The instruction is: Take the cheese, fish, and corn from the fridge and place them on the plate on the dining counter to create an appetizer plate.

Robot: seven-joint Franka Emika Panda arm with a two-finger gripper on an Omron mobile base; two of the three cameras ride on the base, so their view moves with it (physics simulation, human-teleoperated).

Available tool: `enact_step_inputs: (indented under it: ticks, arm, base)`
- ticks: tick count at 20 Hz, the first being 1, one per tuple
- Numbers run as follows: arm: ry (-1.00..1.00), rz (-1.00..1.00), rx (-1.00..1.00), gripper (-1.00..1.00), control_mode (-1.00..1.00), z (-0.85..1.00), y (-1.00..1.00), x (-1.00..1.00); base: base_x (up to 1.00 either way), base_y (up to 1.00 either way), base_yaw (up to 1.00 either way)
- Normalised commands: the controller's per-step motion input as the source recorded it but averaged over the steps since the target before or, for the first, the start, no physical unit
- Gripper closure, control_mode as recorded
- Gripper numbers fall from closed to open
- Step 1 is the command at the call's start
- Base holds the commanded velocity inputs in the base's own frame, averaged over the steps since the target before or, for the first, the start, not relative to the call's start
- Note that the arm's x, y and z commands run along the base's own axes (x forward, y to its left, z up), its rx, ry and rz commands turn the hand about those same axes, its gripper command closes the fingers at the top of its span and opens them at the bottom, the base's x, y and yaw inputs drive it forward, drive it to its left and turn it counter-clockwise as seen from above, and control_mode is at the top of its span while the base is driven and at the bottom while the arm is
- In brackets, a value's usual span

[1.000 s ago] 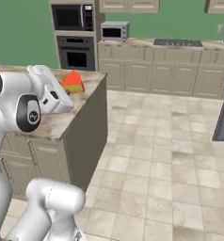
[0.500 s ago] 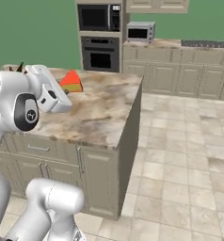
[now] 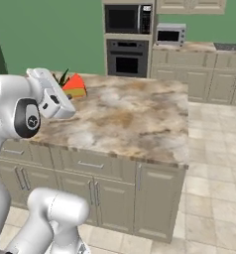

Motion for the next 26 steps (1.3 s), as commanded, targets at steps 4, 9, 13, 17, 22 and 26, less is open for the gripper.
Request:
enact_step_inputs:
  ticks: [4,9,13,17,22,26]
  arm:
    - [0.00,0.00,0.00,1.00,1.00,0.00,0.00,0.00]
    - [0.00,0.00,0.00,1.00,1.00,0.00,0.00,0.00]
    - [0.00,0.00,0.00,1.00,1.00,0.00,0.00,0.00]
    - [0.00,0.00,0.00,1.00,1.00,0.00,0.00,0.00]
    - [0.00,0.00,0.00,1.00,1.00,0.00,0.00,0.00]
    - [0.00,0.00,0.00,1.00,1.00,0.00,0.00,0.00]
  base:
    - [0.00,1.00,0.00]
    - [0.00,1.00,0.00]
    - [0.00,1.00,0.00]
    - [0.00,1.00,0.00]
    - [0.00,1.00,0.00]
    - [0.00,1.00,0.00]
